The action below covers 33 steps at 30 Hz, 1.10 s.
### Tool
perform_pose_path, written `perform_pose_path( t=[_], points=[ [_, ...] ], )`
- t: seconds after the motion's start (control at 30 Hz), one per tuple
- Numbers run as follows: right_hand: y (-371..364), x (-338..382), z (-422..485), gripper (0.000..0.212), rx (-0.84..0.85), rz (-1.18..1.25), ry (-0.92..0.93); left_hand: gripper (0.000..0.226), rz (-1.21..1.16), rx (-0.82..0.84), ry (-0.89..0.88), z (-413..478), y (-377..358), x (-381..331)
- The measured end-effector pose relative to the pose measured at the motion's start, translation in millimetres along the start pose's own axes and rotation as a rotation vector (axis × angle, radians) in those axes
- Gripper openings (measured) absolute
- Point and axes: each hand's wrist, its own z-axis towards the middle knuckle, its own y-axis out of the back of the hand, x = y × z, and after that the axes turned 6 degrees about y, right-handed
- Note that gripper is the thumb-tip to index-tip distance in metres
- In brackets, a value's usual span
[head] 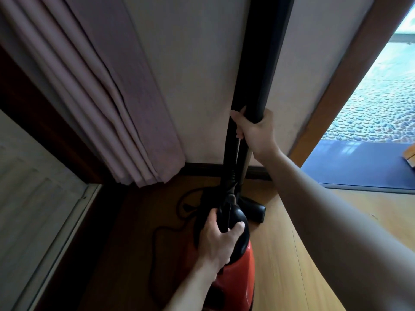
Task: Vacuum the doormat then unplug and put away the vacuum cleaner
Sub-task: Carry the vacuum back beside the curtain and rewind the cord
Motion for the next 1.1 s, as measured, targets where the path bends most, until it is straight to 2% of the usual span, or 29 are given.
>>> perform_pose_path(
  t=[0.27,0.47,0.63,0.7,0.77,0.83,0.87,0.93,1.03,1.1],
  points=[
    [2.1,-2.7,3.5,0.022,0.096,0.084,-0.023,0.026,0.008,-0.092,0.029,-6.0,-11.7,12.2],
    [3.1,-7.9,1.9,0.031,0.084,0.065,-0.020,0.028,0.024,-0.113,0.019,-2.7,-14.0,7.5],
    [8.4,-31.6,-17.2,0.038,0.099,-0.020,-0.085,0.020,0.026,-0.074,0.085,-12.4,-8.8,-5.6],
    [9.4,-32.6,-18.3,0.036,0.098,-0.019,-0.096,0.027,0.188,-0.167,0.055,-5.5,1.5,-14.8],
    [10.3,-30.4,-17.9,0.035,0.099,-0.031,-0.089,0.031,0.416,-0.365,0.003,11.0,14.9,-24.4],
    [11.0,-28.7,-18.3,0.035,0.102,-0.035,-0.075,0.030,0.500,-0.449,-0.081,31.9,27.7,-33.8],
    [11.6,-28.3,-18.8,0.034,0.102,-0.040,-0.069,0.025,0.581,-0.411,-0.121,44.9,31.7,-37.0],
    [13.4,-26.9,-19.7,0.031,0.099,-0.061,-0.056,0.016,0.741,-0.227,-0.139,73.4,36.1,-38.3],
    [15.2,-25.8,-20.7,0.027,0.086,-0.076,-0.045,0.029,0.807,0.045,-0.047,95.6,38.3,-39.7],
    [15.4,-24.4,-21.4,0.025,0.094,-0.065,-0.059,0.036,0.858,0.095,-0.060,100.0,40.5,-41.0]
  ],
)
